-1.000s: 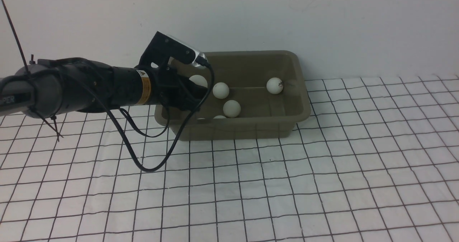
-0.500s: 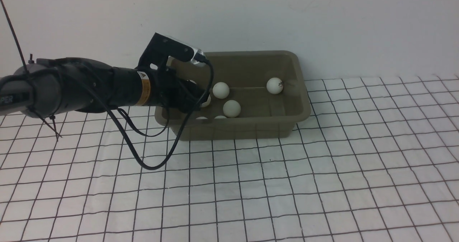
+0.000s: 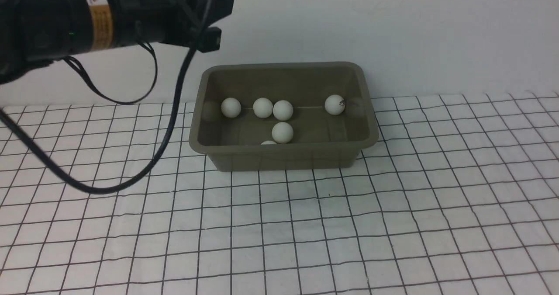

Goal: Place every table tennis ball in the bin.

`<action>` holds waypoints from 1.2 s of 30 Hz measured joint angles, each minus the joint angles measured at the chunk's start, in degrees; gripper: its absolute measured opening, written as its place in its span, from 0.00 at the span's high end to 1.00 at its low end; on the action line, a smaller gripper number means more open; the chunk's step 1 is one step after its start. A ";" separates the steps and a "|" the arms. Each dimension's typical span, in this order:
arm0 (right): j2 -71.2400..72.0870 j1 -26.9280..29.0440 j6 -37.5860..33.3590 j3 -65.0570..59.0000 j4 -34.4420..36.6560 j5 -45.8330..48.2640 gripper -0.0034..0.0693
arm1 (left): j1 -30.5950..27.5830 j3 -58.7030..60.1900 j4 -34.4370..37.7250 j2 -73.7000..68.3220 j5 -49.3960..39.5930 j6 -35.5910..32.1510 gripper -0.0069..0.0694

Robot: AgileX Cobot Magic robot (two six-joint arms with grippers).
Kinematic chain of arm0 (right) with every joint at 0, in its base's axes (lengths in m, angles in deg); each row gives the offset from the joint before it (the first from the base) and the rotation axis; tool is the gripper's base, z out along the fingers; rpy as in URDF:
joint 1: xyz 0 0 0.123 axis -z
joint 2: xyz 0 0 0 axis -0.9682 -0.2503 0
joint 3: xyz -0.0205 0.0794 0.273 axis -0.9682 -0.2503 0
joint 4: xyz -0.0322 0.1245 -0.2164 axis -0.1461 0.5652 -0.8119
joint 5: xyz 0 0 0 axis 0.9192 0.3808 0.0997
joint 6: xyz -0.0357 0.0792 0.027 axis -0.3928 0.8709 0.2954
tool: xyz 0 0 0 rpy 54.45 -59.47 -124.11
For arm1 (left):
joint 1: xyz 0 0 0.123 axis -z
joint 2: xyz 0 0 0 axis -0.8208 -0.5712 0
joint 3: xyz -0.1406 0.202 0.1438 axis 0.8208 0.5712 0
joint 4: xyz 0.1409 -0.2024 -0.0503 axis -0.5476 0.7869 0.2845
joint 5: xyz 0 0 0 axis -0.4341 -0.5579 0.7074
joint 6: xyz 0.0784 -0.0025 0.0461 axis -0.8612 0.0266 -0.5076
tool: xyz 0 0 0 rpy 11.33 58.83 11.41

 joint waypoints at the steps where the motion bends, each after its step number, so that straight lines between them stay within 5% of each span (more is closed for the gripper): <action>1: 0.00 0.00 0.00 0.00 0.00 0.00 0.97 | 0.00 0.00 0.00 0.17 1.21 0.26 0.91; 20: 0.00 0.00 0.07 0.00 -0.02 0.00 0.97 | 0.00 1.28 -0.04 1.67 7.36 3.07 0.91; 29: 0.00 0.00 0.07 0.00 -0.14 0.00 0.97 | 0.00 12.28 -0.04 19.50 -7.85 3.14 0.91; 36: 0.00 0.00 0.07 0.00 -0.20 0.00 0.97 | -2.59 31.32 0.21 41.02 -32.30 0.50 0.91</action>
